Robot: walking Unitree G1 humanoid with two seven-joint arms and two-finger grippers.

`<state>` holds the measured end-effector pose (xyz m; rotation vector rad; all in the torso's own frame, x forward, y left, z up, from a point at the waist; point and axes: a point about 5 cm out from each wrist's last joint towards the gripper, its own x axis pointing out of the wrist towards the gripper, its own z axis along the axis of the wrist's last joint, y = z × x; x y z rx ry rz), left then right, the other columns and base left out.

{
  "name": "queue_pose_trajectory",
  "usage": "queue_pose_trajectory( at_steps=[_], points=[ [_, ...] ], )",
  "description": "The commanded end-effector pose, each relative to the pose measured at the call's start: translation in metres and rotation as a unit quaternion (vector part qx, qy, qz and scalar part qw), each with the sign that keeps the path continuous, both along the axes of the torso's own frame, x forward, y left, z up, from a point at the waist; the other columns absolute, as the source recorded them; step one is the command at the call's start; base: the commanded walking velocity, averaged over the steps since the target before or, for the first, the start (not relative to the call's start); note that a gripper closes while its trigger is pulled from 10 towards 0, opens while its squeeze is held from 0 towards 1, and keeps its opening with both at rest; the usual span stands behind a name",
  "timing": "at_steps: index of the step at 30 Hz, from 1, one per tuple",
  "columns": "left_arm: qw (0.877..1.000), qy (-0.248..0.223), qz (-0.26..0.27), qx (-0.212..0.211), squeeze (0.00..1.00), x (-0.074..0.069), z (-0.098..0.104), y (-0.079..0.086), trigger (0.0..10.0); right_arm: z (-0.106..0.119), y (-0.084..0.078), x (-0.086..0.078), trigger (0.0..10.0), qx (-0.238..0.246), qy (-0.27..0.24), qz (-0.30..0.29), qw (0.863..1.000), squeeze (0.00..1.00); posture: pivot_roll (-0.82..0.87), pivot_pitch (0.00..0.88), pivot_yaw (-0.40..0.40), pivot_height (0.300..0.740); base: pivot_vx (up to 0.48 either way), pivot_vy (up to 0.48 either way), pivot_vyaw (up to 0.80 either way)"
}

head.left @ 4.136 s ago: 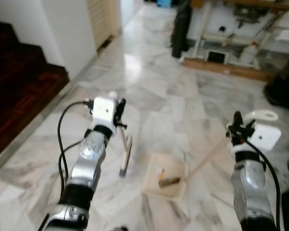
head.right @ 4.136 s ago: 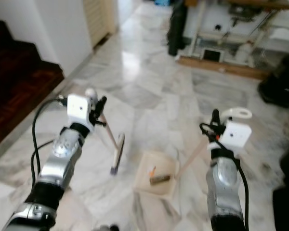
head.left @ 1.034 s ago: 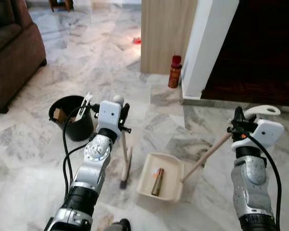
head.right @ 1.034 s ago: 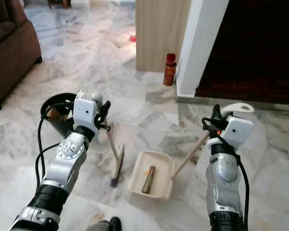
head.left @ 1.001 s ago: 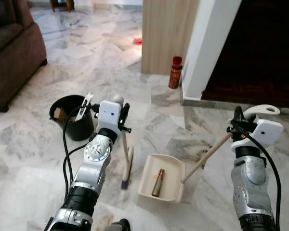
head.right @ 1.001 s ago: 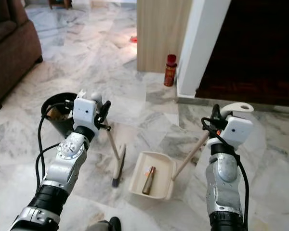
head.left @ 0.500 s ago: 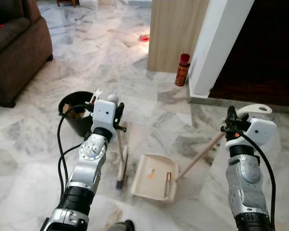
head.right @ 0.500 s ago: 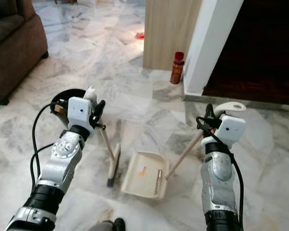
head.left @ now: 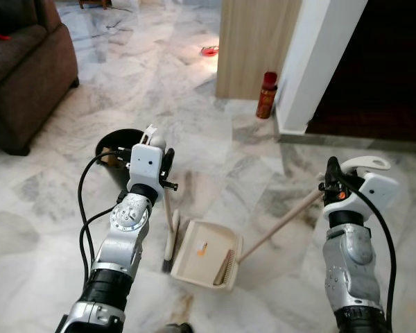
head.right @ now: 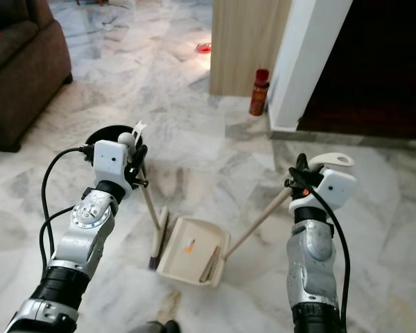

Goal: Sweep floor

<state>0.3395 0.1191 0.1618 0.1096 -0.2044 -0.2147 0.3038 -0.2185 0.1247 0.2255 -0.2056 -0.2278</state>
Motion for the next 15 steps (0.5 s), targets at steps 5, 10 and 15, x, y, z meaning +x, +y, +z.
queue_pose_trajectory(
  at_steps=[5,10,15],
  points=[
    [1.000,-0.029,-0.003,-0.010,0.00,-0.0010,0.0148,0.0007,10.0,0.0109,0.0025,0.0034,10.0,-0.003,-0.021,0.003,1.000,0.00,0.09,0.140,-0.033,0.740,0.000,0.193,0.00],
    [1.000,-0.028,-0.002,-0.009,0.00,-0.0010,0.0149,0.0007,10.0,0.0113,0.0025,0.0034,10.0,-0.003,-0.022,0.004,1.000,0.00,0.09,0.140,-0.033,0.740,0.000,0.000,0.00],
    [1.000,-0.028,-0.002,-0.010,0.00,-0.0013,0.0151,0.0006,10.0,0.0116,0.0018,0.0032,10.0,-0.004,-0.022,0.003,1.000,0.00,0.08,0.140,-0.034,0.740,0.000,0.000,0.00]
  ],
)
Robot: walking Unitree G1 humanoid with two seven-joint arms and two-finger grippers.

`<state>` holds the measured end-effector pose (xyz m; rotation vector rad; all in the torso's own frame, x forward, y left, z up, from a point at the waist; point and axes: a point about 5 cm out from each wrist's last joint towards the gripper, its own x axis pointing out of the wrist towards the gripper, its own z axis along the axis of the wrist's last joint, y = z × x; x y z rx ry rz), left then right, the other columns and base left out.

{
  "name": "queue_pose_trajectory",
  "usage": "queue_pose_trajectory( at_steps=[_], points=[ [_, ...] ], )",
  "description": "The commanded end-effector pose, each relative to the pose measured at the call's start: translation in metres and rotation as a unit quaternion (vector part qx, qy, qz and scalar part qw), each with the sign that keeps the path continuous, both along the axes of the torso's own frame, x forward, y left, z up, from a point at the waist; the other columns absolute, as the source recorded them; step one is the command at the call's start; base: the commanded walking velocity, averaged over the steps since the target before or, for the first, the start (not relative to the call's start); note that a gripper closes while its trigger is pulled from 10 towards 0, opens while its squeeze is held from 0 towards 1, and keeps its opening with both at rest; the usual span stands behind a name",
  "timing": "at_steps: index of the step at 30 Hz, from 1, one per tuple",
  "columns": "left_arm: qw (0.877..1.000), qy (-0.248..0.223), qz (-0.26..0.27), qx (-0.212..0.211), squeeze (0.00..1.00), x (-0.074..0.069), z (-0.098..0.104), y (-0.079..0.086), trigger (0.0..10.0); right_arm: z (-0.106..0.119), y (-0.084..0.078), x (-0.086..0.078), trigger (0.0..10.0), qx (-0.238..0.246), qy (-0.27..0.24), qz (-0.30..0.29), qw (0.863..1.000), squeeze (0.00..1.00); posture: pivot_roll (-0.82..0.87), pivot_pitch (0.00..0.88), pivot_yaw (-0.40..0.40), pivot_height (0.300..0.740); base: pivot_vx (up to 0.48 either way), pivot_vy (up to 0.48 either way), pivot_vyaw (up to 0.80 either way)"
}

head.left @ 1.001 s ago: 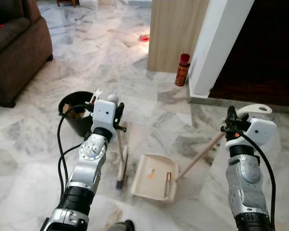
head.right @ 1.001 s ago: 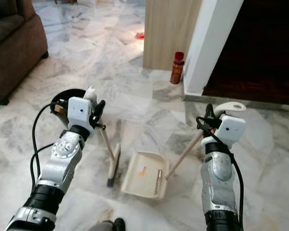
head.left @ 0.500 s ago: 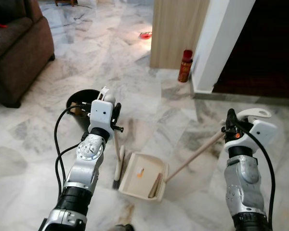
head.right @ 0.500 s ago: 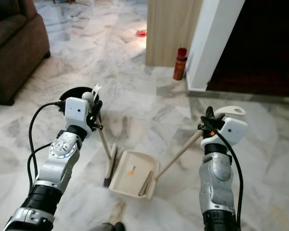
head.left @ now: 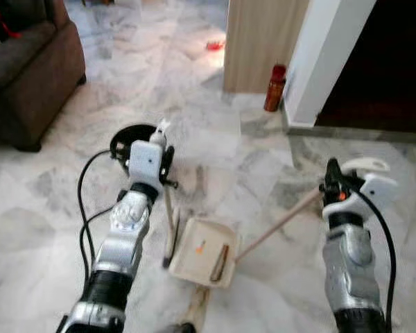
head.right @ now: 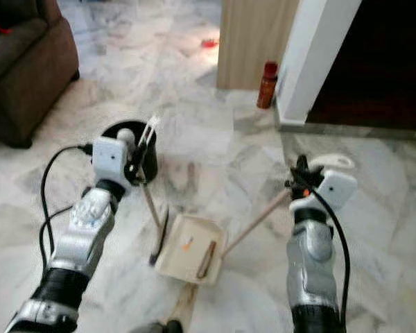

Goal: Sweep floor

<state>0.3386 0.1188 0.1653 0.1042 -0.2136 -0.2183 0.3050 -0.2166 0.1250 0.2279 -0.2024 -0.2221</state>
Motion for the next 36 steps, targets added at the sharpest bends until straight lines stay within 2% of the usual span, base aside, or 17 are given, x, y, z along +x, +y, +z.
queue_pose_trajectory(
  at_steps=[1,10,36],
  points=[
    [1.000,-0.024,0.000,-0.008,0.00,-0.0004,0.0117,0.0012,10.0,0.0114,-0.0001,0.0021,10.0,-0.005,-0.023,0.000,1.000,0.00,0.09,0.141,-0.034,0.740,0.000,0.000,0.00],
    [1.000,-0.023,0.003,-0.008,0.00,-0.0007,0.0117,0.0020,10.0,0.0122,0.0006,0.0027,10.0,-0.004,-0.024,0.003,1.000,0.00,0.09,0.141,-0.036,0.740,0.000,0.000,0.00],
    [1.000,-0.022,0.006,-0.011,0.00,-0.0010,0.0130,0.0028,10.0,0.0137,0.0009,0.0036,10.0,-0.004,-0.025,0.008,1.000,0.00,0.09,0.142,-0.039,0.740,0.000,0.297,0.00]
  ],
)
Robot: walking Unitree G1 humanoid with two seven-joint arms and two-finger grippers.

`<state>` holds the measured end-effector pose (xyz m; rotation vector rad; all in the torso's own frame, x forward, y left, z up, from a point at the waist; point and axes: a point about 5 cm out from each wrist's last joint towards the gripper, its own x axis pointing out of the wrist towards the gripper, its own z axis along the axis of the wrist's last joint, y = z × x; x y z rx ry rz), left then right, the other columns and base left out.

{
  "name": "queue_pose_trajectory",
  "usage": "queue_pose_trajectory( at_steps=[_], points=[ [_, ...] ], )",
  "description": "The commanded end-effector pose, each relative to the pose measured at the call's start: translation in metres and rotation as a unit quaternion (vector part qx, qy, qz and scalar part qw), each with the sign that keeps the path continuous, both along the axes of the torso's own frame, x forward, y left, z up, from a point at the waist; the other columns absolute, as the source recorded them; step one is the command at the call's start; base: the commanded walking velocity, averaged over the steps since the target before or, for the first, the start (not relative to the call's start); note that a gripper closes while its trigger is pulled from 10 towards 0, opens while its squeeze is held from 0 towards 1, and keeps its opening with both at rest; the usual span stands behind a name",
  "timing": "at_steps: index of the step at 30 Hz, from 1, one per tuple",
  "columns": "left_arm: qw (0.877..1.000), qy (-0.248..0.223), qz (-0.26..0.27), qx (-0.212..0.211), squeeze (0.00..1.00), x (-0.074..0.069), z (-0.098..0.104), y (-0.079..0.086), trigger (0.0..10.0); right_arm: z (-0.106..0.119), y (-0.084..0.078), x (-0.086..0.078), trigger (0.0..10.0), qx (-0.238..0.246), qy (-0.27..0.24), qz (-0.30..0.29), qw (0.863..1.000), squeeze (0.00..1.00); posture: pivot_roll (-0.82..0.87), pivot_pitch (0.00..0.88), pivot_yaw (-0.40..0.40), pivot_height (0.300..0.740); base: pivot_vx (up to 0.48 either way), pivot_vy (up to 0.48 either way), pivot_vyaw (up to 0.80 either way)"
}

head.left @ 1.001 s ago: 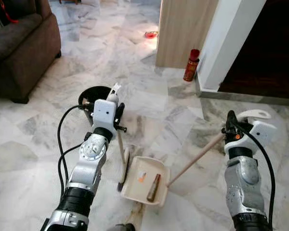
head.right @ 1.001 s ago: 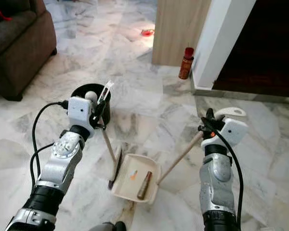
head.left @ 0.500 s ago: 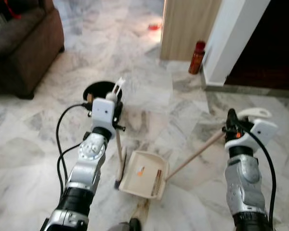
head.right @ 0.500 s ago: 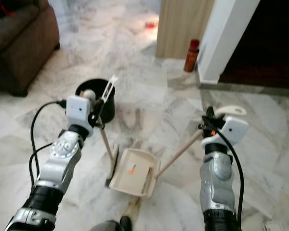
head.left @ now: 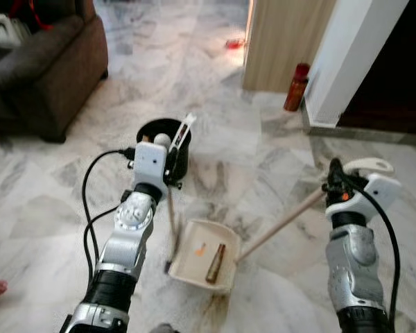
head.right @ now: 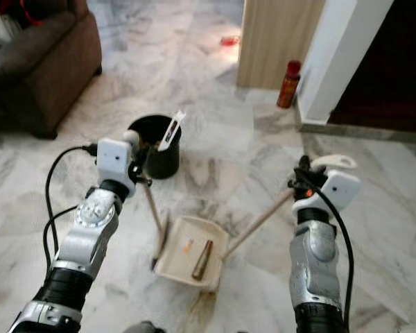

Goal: Sweep floor

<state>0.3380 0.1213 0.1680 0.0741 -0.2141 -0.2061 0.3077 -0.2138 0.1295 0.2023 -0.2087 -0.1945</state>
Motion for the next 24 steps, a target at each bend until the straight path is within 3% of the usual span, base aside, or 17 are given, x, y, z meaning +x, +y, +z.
queue_pose_trajectory(
  at_steps=[1,24],
  points=[
    [1.000,-0.023,0.001,0.005,0.00,-0.0003,0.0103,0.0003,10.0,0.0092,-0.0019,0.0008,10.0,0.011,-0.022,-0.004,1.000,0.00,0.09,0.142,-0.039,0.740,0.000,0.296,0.00],
    [1.000,-0.022,0.004,0.004,0.00,-0.0002,0.0097,0.0006,10.0,0.0105,-0.0023,0.0014,10.0,0.011,-0.024,-0.002,1.000,0.00,0.08,0.144,-0.041,0.740,0.000,0.297,0.00]
  ],
)
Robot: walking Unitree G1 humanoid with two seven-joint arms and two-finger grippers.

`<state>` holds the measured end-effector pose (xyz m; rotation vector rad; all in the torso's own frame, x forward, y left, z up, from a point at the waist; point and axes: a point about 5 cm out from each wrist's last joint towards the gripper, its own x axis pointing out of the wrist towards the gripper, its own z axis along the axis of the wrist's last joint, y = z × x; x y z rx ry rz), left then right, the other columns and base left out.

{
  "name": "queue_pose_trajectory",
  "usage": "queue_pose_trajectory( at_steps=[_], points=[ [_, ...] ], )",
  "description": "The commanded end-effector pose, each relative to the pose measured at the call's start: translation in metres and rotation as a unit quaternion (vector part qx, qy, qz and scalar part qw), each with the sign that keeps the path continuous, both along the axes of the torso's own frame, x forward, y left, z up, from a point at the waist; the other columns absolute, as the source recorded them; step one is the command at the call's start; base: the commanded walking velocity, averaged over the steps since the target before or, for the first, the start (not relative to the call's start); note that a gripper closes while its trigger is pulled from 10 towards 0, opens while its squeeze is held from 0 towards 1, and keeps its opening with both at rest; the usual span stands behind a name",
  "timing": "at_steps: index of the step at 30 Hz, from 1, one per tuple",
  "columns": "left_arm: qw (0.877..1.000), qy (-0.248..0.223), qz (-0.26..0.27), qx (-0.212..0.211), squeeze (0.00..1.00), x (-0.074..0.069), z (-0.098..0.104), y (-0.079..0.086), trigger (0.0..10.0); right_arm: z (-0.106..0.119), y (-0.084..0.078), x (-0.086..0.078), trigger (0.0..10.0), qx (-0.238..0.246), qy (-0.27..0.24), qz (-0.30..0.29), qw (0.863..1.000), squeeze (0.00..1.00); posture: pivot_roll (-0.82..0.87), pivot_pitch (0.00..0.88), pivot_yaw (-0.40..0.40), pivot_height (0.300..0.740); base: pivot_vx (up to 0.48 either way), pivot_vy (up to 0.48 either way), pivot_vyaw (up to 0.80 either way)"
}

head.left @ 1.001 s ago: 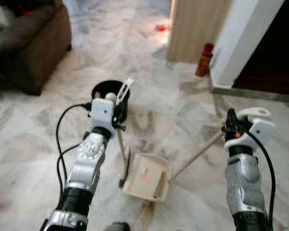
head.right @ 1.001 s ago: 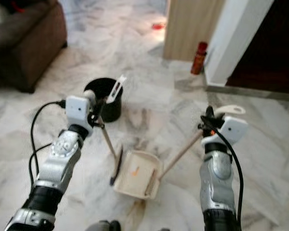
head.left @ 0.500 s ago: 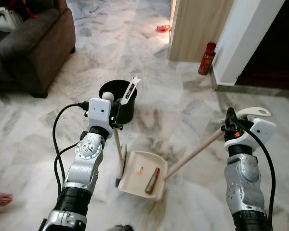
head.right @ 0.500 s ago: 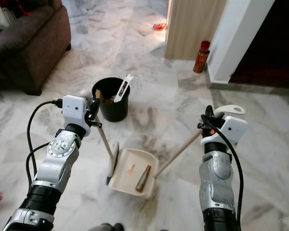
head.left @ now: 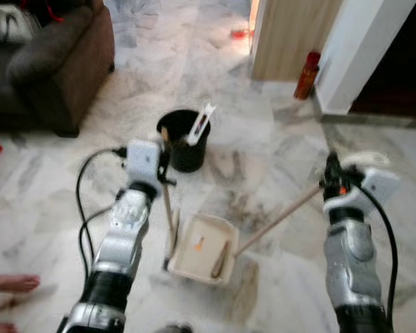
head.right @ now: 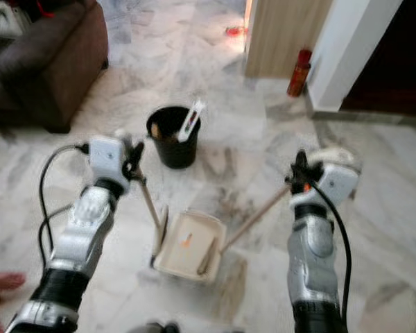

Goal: Sweep floor

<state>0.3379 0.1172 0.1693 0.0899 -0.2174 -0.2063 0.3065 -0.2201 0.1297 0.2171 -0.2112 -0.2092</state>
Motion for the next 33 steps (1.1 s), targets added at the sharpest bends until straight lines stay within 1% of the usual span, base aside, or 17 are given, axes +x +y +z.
queue_pose_trajectory(
  at_steps=[1,27,33],
  points=[
    [1.000,-0.020,0.003,-0.004,0.00,-0.0002,0.0084,0.0048,10.0,0.0103,0.0041,0.0026,10.0,0.002,-0.022,0.004,1.000,0.00,0.08,0.143,-0.041,0.740,0.000,0.296,0.00],
    [1.000,-0.021,0.002,-0.001,0.00,0.0000,0.0099,0.0046,10.0,0.0098,0.0051,0.0030,10.0,0.003,-0.023,0.005,1.000,0.00,0.08,0.130,-0.036,0.740,0.000,0.296,0.00],
    [1.000,-0.024,0.001,0.004,0.00,-0.0006,0.0095,0.0051,10.0,0.0094,0.0056,0.0028,10.0,0.003,-0.023,0.006,1.000,0.00,0.09,0.123,-0.033,0.740,0.000,0.000,0.00]
  ],
)
